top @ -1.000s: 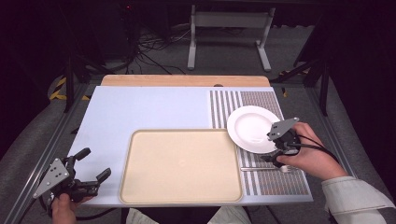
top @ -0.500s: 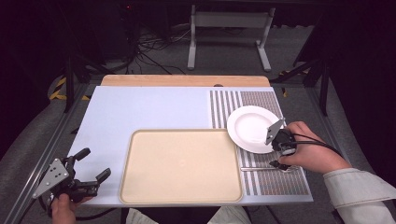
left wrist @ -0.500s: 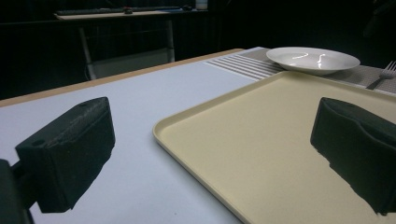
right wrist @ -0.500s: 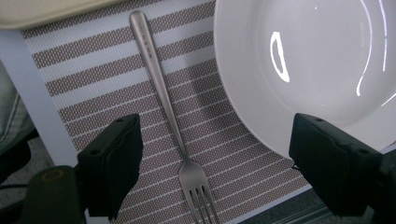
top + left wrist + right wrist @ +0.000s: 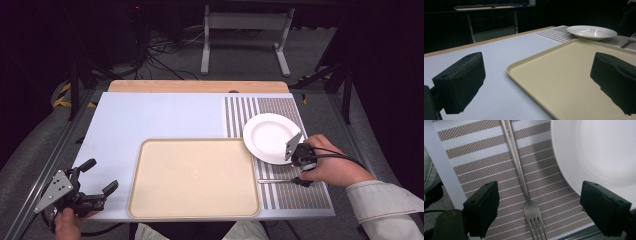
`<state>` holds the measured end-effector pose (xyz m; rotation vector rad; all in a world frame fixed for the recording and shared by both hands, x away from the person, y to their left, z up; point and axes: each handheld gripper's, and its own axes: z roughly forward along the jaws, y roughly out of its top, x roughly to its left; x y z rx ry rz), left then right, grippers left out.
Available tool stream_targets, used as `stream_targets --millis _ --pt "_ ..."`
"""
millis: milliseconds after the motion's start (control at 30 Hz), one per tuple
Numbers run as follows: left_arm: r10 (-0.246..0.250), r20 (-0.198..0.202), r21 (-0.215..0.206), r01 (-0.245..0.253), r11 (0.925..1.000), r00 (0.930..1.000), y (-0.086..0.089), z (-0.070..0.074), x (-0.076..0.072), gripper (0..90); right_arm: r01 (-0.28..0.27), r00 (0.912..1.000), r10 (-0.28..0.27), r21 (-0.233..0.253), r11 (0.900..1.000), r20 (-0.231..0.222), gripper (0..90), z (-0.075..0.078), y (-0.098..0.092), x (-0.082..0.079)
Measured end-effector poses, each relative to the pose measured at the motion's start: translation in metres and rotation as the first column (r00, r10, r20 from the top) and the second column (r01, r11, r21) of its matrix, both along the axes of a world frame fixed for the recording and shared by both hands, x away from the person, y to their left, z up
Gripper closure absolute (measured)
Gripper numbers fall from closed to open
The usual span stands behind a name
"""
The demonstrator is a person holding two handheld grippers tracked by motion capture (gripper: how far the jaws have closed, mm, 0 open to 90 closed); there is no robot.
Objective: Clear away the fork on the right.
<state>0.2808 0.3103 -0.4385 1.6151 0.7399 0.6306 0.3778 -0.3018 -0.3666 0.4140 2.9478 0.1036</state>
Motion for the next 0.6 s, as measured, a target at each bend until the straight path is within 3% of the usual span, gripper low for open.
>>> stream_targets --millis 300,600 --pt "-0.005 -0.001 0.003 0.005 1.0000 1.0000 -0.001 0.000 0.000 0.5 -0.015 0.9976 0.012 -0.041 0.999 -0.068 20.3 -0.026 -0.002 0.000" --pt "-0.005 -0.001 0.006 0.005 1.0000 1.0000 -0.001 0.000 0.000 0.5 -0.017 0.9956 0.013 -0.041 0.999 -0.093 20.9 -0.037 -0.003 -0.001"
